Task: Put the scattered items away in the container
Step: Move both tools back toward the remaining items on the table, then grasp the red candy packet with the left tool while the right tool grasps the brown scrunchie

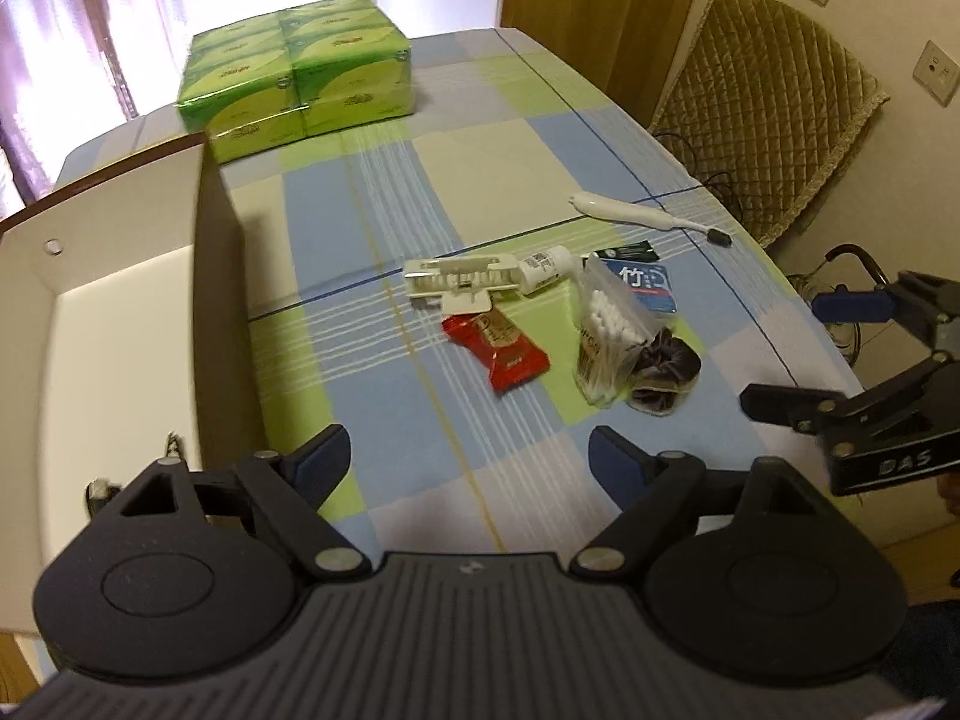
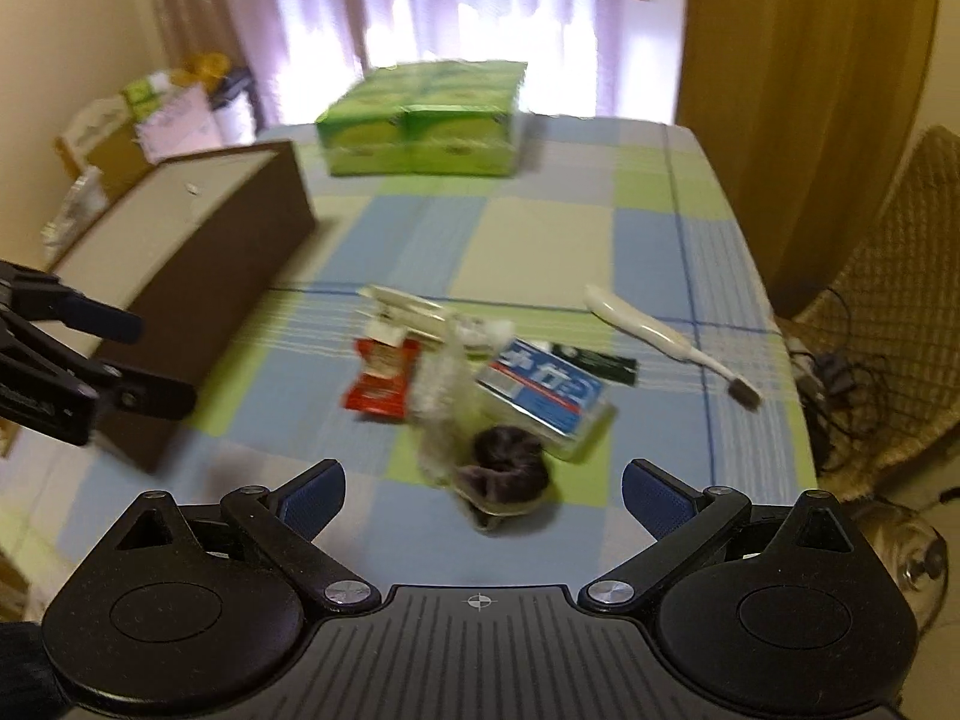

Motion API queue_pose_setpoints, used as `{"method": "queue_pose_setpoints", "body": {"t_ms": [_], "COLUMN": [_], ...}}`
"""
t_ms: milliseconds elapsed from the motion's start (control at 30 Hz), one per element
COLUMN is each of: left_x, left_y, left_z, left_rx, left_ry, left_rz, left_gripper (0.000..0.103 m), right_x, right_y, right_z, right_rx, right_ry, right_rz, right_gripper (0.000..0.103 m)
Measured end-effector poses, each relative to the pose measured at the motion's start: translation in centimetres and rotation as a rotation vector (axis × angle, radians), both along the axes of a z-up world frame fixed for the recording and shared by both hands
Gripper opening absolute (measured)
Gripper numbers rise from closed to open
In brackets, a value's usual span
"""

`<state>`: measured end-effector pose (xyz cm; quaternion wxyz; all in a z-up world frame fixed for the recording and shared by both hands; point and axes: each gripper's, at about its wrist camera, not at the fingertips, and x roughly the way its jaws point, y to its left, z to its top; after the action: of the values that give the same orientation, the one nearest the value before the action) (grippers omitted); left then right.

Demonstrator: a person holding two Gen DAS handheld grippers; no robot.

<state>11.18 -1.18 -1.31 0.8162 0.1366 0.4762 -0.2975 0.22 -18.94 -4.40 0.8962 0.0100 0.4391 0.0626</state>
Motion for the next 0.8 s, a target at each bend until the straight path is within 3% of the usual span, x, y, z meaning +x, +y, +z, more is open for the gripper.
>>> {"method": "queue_pose_setpoints", "body": {"t_ms": [33,367,500,700,800], "left_x": [0.2,2.4,3.3,4.5,5.1], "left_y": [-0.4,-2.8,-3.3,-3.9,-4.0], "left_z": [-0.4,-4.5,-5.7,-6.9,-7.4], "left_rx": [0.005,0.049,0.058,0.062,0.054], "left_ry": [0.006,0.054,0.075,0.085,0.089], "left_rz": [-0.004,0.003,0.016,0.03,0.042], "left_gripper": [0.078,0.068,0.066,0.064,0.064], "right_x": [0.3,2.8,3.7,5.1,5.7], "right_y": [-0.2,-1.8,-1.7,-2.1,-2.3], "right_z": [-0.5,-4.2,-5.0,-6.4,-7.3], "right_rx": [0.002,0.087,0.1,0.115,0.111], "right_ry": [0.01,0.082,0.089,0.097,0.112], "right_rz": [-0.011,-0.113,-0.133,-0.184,-0.184], "right_gripper": [0.073,0.072,0.06,0.06,0.042]}}
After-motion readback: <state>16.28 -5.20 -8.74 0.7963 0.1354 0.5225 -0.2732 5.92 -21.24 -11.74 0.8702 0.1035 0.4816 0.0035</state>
